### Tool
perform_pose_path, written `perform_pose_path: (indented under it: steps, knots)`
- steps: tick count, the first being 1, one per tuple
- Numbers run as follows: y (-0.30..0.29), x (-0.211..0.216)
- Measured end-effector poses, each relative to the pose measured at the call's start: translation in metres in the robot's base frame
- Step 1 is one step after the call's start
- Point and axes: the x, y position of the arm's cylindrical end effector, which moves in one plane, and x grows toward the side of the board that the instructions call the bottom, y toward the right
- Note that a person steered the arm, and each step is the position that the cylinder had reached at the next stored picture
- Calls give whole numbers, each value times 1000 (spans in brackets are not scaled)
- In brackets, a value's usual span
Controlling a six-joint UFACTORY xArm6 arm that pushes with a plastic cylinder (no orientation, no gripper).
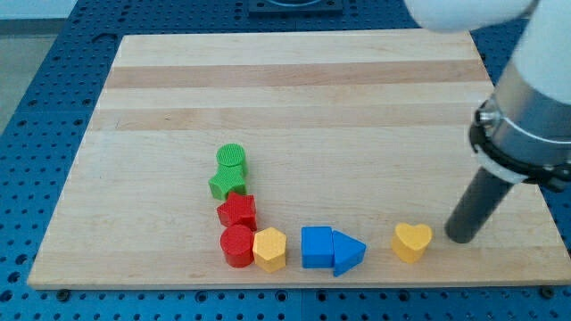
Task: Nudge the yellow heart to the blue triangle
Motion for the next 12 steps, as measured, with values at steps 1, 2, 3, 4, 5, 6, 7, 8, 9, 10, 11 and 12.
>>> perform_pose_path:
  steps: [1,2,3,4,5,6,7,8,9,10,11,12]
  knots:
    - [-26,0]
    - [-49,0]
    - [-47,0]
    - [-5,0]
    - [22,25]
    - [20,46]
    - [-19,46]
    - [-51,46]
    - [-53,46]
    - [-54,46]
    - [-75,46]
    - [-97,46]
